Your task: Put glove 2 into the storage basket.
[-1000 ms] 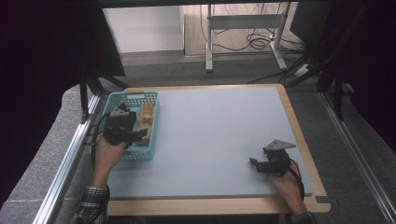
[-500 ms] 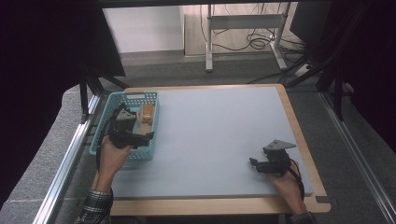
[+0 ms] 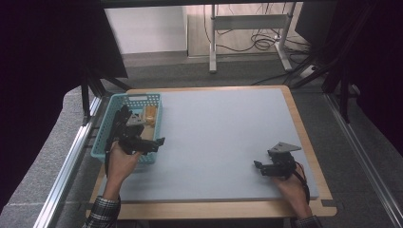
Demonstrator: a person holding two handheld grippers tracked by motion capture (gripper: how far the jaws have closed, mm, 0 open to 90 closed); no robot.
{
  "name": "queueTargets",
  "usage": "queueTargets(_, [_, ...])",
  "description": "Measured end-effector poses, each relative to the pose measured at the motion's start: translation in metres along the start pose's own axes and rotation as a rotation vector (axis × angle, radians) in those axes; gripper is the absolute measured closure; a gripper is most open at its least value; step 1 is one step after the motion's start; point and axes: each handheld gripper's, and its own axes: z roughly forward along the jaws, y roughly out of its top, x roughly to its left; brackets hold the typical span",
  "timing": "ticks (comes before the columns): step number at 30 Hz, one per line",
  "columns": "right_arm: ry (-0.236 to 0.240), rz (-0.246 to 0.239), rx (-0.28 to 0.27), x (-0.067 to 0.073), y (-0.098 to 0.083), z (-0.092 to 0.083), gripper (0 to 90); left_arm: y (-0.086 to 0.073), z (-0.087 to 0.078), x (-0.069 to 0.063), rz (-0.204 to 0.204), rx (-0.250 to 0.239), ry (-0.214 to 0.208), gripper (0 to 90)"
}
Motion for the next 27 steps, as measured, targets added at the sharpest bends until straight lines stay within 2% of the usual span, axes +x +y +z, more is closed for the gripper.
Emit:
queueTargets(21, [0.0,0.0,0.001,0.0,0.0,0.0,23.8,0.001,0.018,-0.038,0.064,-0.002,-0.068,2.2])
queueTargets(27, [0.0,0.0,0.0,0.0,0.0,0.0,23.8,0.0,0.025,-0.051,0.078,-0.009,-0.101,2.1])
